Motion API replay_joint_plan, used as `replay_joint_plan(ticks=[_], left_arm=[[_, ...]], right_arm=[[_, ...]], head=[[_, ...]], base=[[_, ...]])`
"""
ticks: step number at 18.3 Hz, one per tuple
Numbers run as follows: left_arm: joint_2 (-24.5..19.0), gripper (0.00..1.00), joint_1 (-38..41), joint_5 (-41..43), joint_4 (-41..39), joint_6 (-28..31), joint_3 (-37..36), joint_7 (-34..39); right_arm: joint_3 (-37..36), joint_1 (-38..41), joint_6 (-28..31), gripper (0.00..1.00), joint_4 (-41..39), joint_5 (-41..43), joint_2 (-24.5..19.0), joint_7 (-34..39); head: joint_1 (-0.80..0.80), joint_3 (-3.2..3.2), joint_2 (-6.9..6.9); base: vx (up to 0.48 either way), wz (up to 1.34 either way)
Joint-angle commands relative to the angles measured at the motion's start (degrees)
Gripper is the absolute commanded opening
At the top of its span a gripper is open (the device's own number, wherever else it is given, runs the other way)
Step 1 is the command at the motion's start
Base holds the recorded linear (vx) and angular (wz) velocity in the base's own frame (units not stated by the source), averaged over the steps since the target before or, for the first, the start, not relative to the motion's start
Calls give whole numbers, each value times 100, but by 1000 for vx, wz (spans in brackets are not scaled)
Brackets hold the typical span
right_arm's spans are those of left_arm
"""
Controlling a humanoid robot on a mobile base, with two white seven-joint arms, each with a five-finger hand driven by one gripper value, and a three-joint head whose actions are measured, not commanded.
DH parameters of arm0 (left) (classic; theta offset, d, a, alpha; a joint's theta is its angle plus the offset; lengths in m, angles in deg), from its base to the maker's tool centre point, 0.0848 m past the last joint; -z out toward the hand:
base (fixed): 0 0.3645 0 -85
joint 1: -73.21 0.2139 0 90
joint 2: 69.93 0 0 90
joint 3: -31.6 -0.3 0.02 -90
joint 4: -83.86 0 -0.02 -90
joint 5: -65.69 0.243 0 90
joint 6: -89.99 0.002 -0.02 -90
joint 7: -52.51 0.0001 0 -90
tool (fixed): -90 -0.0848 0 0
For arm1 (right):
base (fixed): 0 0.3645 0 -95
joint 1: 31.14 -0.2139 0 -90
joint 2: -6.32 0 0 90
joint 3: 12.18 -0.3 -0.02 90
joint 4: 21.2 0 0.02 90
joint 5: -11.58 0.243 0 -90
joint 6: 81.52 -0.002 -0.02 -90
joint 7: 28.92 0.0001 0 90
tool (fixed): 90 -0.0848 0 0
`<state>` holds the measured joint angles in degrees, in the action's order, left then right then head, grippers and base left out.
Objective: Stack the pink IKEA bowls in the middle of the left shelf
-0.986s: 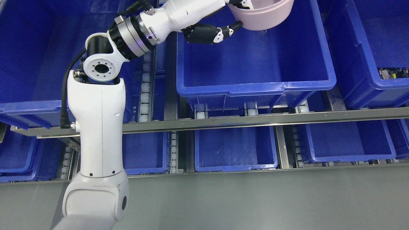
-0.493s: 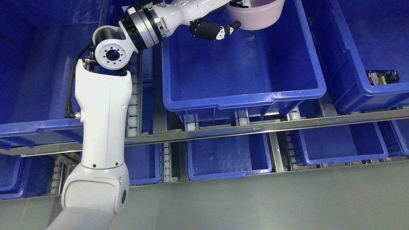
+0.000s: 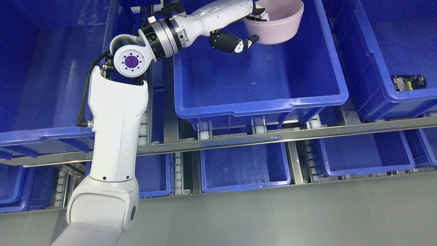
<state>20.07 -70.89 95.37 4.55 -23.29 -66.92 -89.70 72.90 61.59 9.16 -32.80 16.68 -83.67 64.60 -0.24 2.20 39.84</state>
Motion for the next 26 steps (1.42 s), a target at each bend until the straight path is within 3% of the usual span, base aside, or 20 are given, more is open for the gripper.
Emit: replay_joint_plan(ticks=[1,8,10,11,13,15,17,18,19,26], left_arm=[[-100,20,162,3,144,8,-202,27],[-100,64,189,-5,100,-10,-44,184],[-100,79,163,-23,91,-19,105,745],[-100,85,119,-84,74,-19,236,1366],[-100,87,92,-565,73,-19,395,2604],[-100,87,110,-2116,109,77,326,4020],[-100,89,241,-3026,4,769,238,4744],[-100,98,442,-3038,-267,1233,220,4930],[-100,99,601,-3038,-487,1429,177,4940],[-100,100,1314,-3038,-1648,2222,-403,4940]], right_arm=[[0,0,2,100,0,0,100,0],[0,0,2,100,0,0,100,0],[0,0,2,100,0,0,100,0],[0,0,2,100,0,0,100,0],[0,0,2,100,0,0,100,0],[0,0,2,100,0,8,100,0],[0,0,2,100,0,0,100,0],[0,0,2,100,0,0,100,0],[0,0,2,100,0,0,100,0],[0,0,2,100,0,0,100,0]], head=[[0,0,0],[0,0,0],[0,0,0],[0,0,0],[0,0,0],[0,0,0],[0,0,0],[0,0,0],[0,0,0],[0,0,0]], base=[[0,0],[0,0],[0,0],[0,0],[0,0],[0,0],[0,0],[0,0],[0,0],[0,0]])
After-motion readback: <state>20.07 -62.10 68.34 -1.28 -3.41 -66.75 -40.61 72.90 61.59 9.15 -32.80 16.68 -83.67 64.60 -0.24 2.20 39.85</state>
